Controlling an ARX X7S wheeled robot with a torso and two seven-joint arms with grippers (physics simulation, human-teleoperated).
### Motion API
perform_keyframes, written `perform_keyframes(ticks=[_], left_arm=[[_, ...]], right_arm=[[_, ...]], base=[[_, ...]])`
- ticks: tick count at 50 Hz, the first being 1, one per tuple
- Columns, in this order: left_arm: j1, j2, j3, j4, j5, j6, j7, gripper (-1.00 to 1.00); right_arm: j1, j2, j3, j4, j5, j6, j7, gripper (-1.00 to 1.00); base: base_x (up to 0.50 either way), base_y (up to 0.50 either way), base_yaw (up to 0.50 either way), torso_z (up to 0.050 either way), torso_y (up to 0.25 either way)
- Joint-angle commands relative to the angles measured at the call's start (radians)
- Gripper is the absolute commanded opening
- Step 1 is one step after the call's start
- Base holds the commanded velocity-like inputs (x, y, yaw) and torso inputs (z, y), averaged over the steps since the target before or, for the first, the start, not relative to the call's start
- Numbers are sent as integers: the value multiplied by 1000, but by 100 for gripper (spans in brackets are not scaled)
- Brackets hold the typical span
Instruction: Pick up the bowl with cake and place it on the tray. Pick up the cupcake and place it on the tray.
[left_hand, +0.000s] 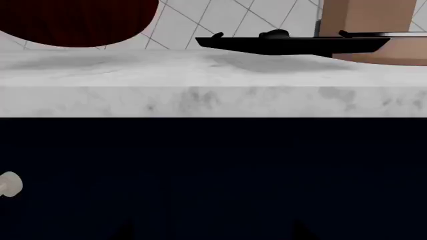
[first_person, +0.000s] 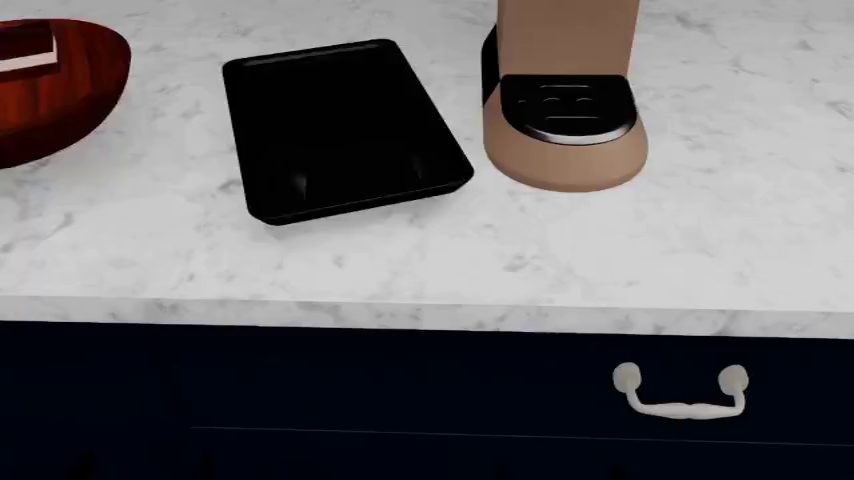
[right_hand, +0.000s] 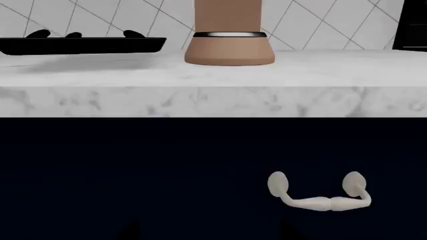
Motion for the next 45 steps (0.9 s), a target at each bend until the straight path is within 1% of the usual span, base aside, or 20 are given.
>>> perform_keyframes(ticks=[1,11,15,19,22,27,28,32,34,38,45], left_arm=[[-1,-81,91,7,-81,-1,-91,100],[-5,-89,106,-8,-85,15,-105,100],[-9,-95,121,-11,-51,8,-134,100],[-38,-107,180,-41,72,-77,-187,100],[-62,-107,225,-73,198,-130,-268,100],[-58,-111,227,-66,183,-125,-267,100],[-53,-111,217,-62,154,-101,-258,100],[-49,-124,215,-47,130,-93,-238,100],[-36,-126,206,-31,78,-61,-210,100],[-30,-127,193,-24,34,-35,-197,100],[-31,-131,200,-32,29,-24,-202,100]], right_arm=[[0,9,-13,0,9,0,13,100],[3,41,-49,2,37,2,51,100],[3,49,-59,2,42,2,63,100],[5,56,-67,6,48,0,71,100],[5,61,-73,7,51,-2,77,100],[5,68,-81,4,60,-1,84,100],[6,69,-83,6,60,-3,86,100],[7,74,-89,9,65,-5,92,100],[7,76,-91,9,68,-5,95,100],[6,81,-97,5,71,-4,100,100],[7,90,-105,9,77,-8,108,100]], base=[[0,0,0,0,0],[0,0,0,0,0],[0,0,0,0,0],[0,0,0,0,0],[0,0,0,0,0],[0,0,0,0,0],[0,0,0,0,0],[0,0,0,0,0],[0,0,0,0,0],[0,0,0,0,0],[0,0,0,0,0]])
